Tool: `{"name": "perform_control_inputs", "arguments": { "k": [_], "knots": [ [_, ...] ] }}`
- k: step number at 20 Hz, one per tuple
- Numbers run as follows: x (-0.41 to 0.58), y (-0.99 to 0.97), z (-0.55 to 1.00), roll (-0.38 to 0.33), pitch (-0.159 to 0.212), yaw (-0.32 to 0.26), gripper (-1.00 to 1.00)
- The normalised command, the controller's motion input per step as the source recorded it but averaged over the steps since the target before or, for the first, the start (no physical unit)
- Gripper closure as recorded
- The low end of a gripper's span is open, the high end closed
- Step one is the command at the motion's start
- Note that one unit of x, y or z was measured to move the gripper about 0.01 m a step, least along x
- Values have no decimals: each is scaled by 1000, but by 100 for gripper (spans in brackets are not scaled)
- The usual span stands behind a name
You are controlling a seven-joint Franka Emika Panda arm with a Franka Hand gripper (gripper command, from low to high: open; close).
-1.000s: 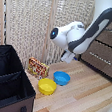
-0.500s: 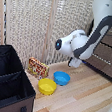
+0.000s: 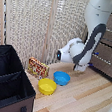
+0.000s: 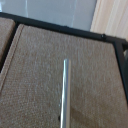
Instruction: Move your gripper towards the bottom drawer handle. Grasp the handle gently with your gripper. Apply gentle outward force to slide the bottom drawer open.
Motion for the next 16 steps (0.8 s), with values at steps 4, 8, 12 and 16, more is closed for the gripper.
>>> {"name": "perform_control_inputs", "arguments": {
  "k": [4,8,12,16],
  "knots": [
    [-104,-326,6,-187,18,189,-100],
    [-136,-173,0,-214,31,222,-100],
    [-16,-371,4,-153,-3,145,-100],
    [85,-525,44,-63,-10,130,-100]
  ]
}}
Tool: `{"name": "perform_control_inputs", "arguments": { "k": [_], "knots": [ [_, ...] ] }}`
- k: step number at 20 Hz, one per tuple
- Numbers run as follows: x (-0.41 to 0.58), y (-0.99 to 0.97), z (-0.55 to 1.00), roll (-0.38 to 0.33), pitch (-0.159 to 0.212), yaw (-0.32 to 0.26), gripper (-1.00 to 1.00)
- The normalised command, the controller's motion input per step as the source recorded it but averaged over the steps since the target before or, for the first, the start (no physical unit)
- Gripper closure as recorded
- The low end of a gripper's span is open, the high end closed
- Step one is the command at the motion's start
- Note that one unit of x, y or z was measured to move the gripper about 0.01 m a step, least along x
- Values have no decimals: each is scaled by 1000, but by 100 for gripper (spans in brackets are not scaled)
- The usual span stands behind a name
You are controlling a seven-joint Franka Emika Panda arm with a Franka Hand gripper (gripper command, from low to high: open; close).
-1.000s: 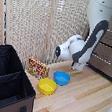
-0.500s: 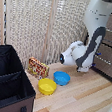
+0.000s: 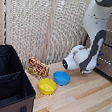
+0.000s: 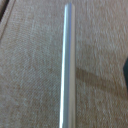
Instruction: Move your gripper towards the bottom drawer handle. Grasp the handle gently with your gripper. Apply gentle outward force to slide the bottom drawer open.
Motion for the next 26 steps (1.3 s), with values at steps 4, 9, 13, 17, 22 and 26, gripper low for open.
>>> {"name": "perform_control_inputs", "arguments": {
  "k": [4,9,13,17,22,26],
  "knots": [
    [236,-587,124,-5,0,29,-100],
    [181,-295,49,0,0,-24,100],
    [32,-104,0,0,0,-9,100],
    [118,0,0,-20,3,-63,100],
    [202,16,40,0,0,-7,100],
    [409,208,13,0,-2,-9,100]
  ]
}}
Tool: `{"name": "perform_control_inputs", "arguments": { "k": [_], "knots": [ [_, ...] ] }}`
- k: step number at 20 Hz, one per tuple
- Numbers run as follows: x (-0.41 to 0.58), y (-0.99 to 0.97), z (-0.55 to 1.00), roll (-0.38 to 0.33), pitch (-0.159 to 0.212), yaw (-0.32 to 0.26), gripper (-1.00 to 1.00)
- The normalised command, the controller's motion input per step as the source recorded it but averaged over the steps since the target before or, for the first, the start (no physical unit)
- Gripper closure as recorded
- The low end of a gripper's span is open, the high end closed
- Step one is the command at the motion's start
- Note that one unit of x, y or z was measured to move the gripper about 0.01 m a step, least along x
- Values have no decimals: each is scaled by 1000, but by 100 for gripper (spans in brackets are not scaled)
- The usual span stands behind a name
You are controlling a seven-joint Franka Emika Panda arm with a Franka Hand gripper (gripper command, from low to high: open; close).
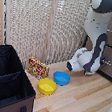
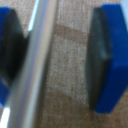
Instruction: Move your gripper towards the bottom drawer handle. Grasp the handle gently with your gripper. Apply gentle outward force to slide the bottom drawer open.
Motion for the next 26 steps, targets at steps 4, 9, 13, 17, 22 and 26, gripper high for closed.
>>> {"name": "perform_control_inputs", "arguments": {
  "k": [4,9,13,17,22,26],
  "knots": [
    [448,153,117,0,0,0,100],
    [601,320,245,8,0,0,100],
    [578,543,381,90,5,-29,100],
    [549,757,126,83,47,-36,100],
    [554,858,-56,23,53,-15,100],
    [559,862,-94,17,55,-6,100]
  ]
}}
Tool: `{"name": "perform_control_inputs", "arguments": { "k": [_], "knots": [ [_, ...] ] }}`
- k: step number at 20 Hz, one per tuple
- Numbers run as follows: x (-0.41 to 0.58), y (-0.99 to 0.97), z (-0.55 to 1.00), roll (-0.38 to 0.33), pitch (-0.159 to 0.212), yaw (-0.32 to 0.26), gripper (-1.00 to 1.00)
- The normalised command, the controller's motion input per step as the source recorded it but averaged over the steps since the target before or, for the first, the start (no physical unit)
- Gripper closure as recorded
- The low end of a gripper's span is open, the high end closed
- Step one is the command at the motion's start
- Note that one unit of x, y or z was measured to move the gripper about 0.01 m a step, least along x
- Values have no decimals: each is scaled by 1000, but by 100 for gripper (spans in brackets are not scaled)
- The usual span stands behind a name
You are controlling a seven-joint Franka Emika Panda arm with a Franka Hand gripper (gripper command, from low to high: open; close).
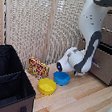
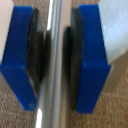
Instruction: Move your gripper towards the bottom drawer handle. Grasp the handle gently with your gripper. Apply gentle outward force to slide the bottom drawer open.
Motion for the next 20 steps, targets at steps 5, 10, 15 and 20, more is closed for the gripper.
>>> {"name": "perform_control_inputs", "arguments": {
  "k": [5,10,15,20],
  "knots": [
    [593,780,-11,45,68,-17,100],
    [470,666,0,49,86,-3,100],
    [225,477,0,29,55,12,-100],
    [166,73,282,-19,38,-13,-100]
  ]
}}
